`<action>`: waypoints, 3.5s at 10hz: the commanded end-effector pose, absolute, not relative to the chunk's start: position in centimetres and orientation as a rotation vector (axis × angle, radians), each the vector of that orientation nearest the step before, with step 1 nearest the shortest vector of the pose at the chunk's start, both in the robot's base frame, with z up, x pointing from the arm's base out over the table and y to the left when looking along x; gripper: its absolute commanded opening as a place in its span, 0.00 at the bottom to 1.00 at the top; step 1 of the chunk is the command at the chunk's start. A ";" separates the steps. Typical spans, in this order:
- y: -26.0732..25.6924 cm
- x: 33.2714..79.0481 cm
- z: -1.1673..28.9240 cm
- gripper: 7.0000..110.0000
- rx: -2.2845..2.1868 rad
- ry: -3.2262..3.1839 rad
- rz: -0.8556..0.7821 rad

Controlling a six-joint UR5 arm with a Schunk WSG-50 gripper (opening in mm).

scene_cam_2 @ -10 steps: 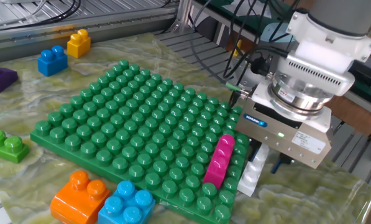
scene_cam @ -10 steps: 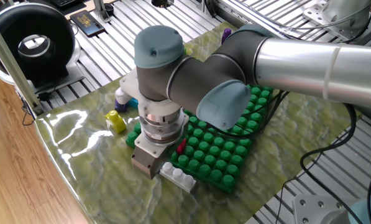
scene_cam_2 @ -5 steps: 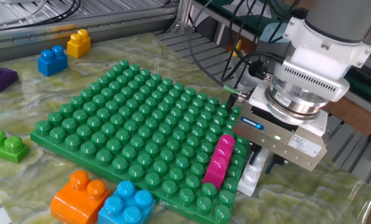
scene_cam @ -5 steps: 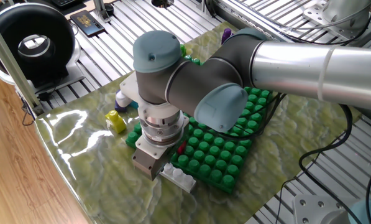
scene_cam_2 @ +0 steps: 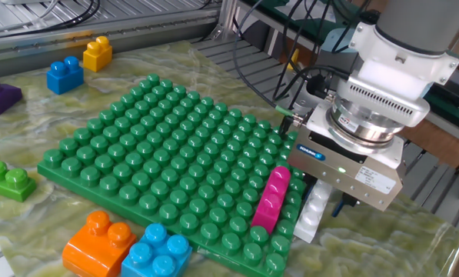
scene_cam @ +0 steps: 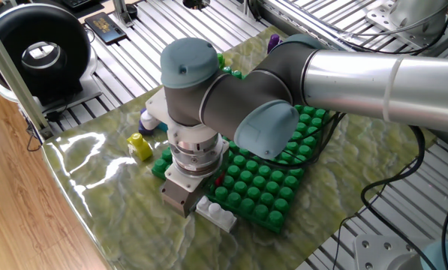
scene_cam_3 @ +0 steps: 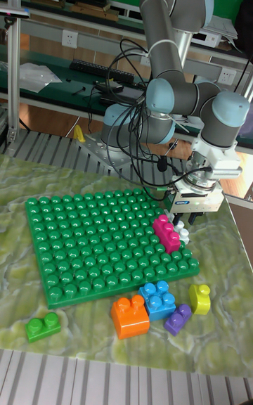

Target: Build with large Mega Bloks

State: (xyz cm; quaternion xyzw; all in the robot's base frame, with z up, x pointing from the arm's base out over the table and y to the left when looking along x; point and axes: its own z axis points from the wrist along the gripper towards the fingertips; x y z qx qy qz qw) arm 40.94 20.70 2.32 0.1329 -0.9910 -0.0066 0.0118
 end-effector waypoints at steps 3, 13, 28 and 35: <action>21.1 41.0 2.2 0.36 0.400 -3.094 -0.051; 21.4 40.8 1.6 0.36 0.391 -3.096 -0.065; 23.7 39.5 1.8 0.36 0.346 -3.074 -0.181; 21.4 39.6 1.0 0.15 0.418 -3.065 -0.056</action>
